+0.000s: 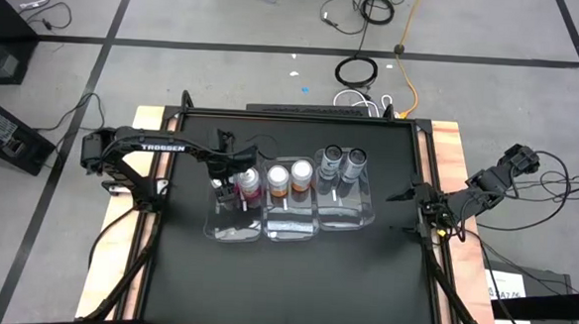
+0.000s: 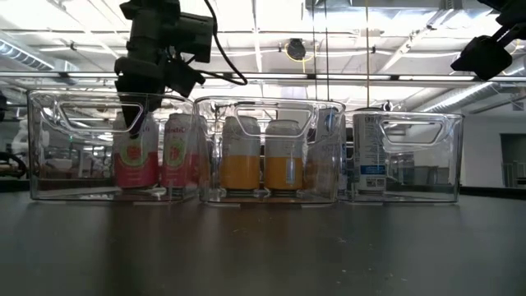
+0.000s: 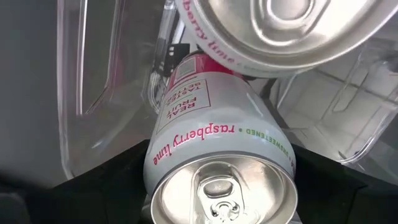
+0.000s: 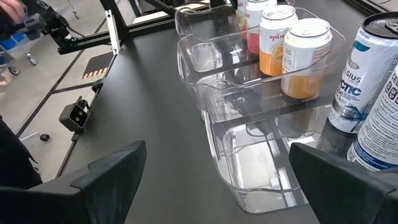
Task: Sort soda cans
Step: Put the red soda can into the transparent bin
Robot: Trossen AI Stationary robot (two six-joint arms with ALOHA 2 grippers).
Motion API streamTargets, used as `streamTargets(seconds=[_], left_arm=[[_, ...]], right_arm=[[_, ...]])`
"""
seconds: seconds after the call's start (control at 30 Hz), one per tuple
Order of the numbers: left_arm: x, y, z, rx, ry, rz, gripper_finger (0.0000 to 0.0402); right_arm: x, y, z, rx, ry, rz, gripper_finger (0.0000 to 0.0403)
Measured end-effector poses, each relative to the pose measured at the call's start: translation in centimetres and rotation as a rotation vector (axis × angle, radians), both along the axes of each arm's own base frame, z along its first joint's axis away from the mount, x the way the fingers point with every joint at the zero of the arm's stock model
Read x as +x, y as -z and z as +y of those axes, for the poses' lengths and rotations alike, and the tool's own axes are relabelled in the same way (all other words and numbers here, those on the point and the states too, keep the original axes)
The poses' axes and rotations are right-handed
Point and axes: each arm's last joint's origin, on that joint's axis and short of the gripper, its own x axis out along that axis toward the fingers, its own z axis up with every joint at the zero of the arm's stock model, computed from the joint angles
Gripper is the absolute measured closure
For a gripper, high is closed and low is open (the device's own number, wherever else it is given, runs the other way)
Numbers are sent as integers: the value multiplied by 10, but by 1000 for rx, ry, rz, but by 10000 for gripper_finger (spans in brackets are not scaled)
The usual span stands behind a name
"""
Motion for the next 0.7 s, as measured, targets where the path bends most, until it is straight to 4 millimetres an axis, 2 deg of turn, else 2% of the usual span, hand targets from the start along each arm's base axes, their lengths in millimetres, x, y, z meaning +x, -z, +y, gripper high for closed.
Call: streamTargets(seconds=[0.4, 0.7], left_arm=[[2, 0, 1, 13, 2, -20, 71], [2, 1, 2, 40, 33, -9, 6]], right_arm=[[0, 0, 0, -1, -1, 0, 14], [0, 0, 0, -2, -2, 0, 14]])
